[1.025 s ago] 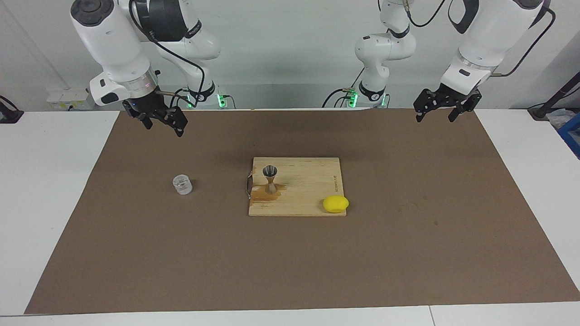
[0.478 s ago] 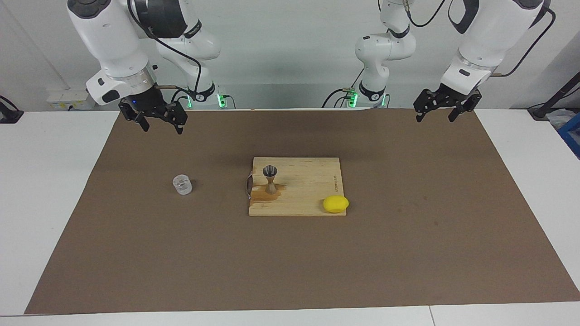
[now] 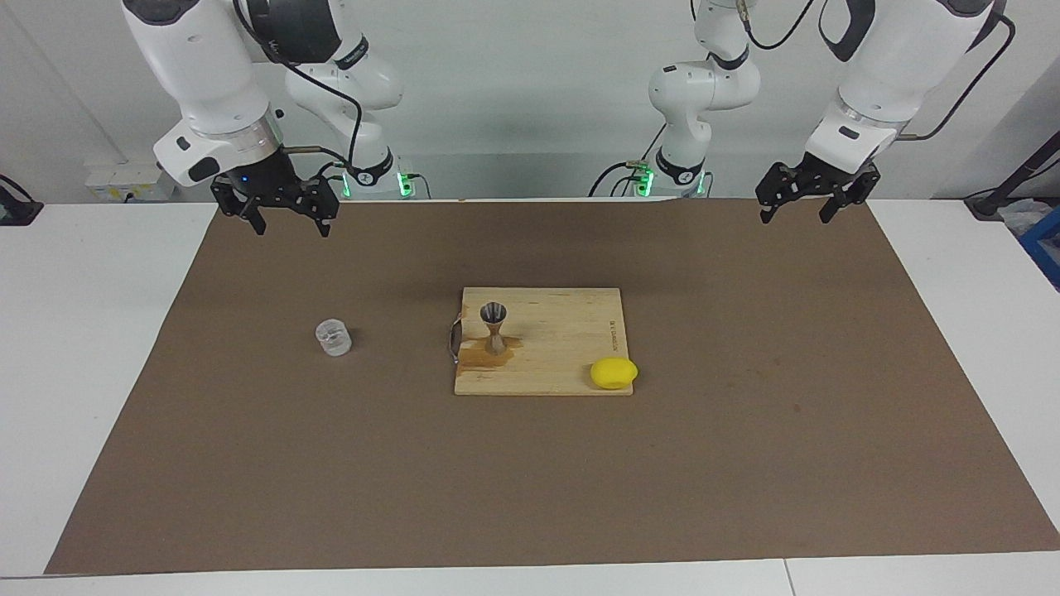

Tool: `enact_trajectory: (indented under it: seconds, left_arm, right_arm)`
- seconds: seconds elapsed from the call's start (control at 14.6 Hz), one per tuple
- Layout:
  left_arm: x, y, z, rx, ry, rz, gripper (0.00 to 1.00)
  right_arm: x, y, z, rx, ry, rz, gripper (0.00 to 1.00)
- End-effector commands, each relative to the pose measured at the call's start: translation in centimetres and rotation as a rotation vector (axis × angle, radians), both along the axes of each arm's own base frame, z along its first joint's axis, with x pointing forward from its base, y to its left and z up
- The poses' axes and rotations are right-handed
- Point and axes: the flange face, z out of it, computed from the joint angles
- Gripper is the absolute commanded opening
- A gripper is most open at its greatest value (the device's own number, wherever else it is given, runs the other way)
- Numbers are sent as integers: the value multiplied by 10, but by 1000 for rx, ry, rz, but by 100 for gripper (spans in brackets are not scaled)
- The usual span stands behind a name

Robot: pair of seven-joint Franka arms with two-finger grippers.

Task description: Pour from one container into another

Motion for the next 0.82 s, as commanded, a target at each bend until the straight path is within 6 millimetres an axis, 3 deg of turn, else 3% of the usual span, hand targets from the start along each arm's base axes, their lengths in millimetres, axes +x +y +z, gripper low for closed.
enact_trajectory:
  seconds: [0.0,0.75]
  left_arm:
    - [-7,1,2,-8,9,2,100]
    - [-7,1,2,-8,9,1,100]
  right_arm:
    - [-3,0,4,-18,-3,18,100]
    - [-7,4,0,20,1,-90,100]
